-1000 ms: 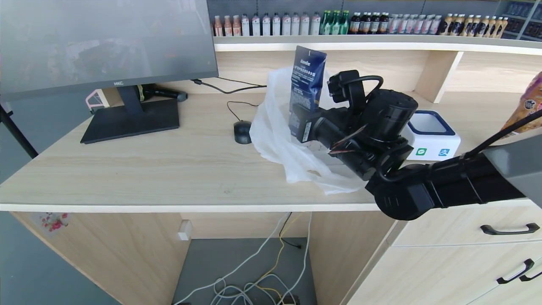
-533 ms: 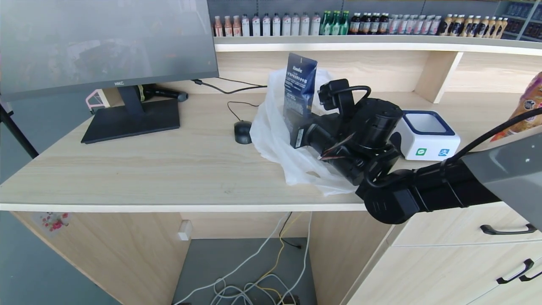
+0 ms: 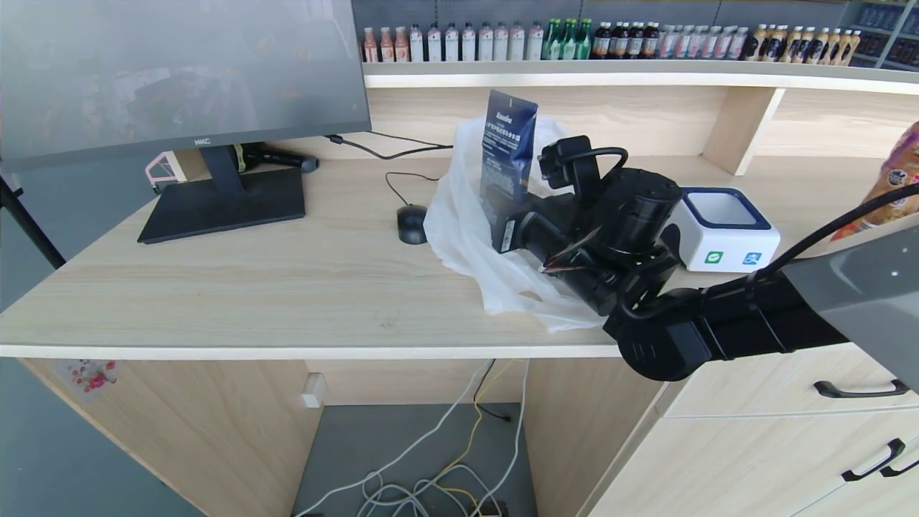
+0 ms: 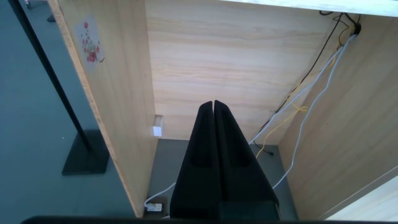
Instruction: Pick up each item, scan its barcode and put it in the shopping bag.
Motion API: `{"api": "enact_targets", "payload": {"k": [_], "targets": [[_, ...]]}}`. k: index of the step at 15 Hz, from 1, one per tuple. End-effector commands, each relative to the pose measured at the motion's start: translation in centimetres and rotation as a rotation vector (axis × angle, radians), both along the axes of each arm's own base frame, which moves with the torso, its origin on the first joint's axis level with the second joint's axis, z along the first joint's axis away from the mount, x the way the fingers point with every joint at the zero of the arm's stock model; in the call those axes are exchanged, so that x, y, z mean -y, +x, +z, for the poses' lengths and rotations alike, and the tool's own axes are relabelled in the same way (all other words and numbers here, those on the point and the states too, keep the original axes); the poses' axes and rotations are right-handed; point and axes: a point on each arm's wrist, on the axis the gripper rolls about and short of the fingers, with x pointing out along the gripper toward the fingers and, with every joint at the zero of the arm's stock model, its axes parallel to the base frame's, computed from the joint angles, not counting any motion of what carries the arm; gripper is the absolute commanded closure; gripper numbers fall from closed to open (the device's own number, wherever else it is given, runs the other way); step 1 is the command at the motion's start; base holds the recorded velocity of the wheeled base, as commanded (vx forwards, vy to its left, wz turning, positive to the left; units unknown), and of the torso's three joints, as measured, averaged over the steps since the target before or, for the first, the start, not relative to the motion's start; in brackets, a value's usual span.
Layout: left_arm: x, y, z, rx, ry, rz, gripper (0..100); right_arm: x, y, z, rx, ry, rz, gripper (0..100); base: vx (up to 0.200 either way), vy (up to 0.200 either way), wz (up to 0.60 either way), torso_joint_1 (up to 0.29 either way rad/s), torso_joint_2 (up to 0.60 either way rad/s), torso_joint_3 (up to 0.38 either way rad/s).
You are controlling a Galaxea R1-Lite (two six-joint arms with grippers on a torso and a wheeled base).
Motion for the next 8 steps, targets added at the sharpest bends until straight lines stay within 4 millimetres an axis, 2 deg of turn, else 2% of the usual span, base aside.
{"api": "enact_targets", "payload": {"k": [1, 3, 4, 8], "targets": [[0.0, 0.0, 0.0, 0.0, 0.0, 0.0, 100, -0.07, 0.08, -0.24, -0.006, -0.004, 0.001, 100, 0.0, 0.0, 0.0, 0.0, 0.0, 0.0], [0.0, 0.0, 0.0, 0.0, 0.0, 0.0, 100, -0.07, 0.08, -0.25, -0.007, -0.005, 0.001, 100, 0.0, 0.0, 0.0, 0.0, 0.0, 0.0], [0.0, 0.0, 0.0, 0.0, 0.0, 0.0, 100, -0.07, 0.08, -0.25, -0.007, -0.005, 0.001, 0, 0.0, 0.0, 0.0, 0.0, 0.0, 0.0], [0.0, 0.0, 0.0, 0.0, 0.0, 0.0, 100, 0.11, -0.18, 0.45, 0.009, 0.006, 0.0, 0, 0.0, 0.0, 0.0, 0.0, 0.0, 0.0]]}}
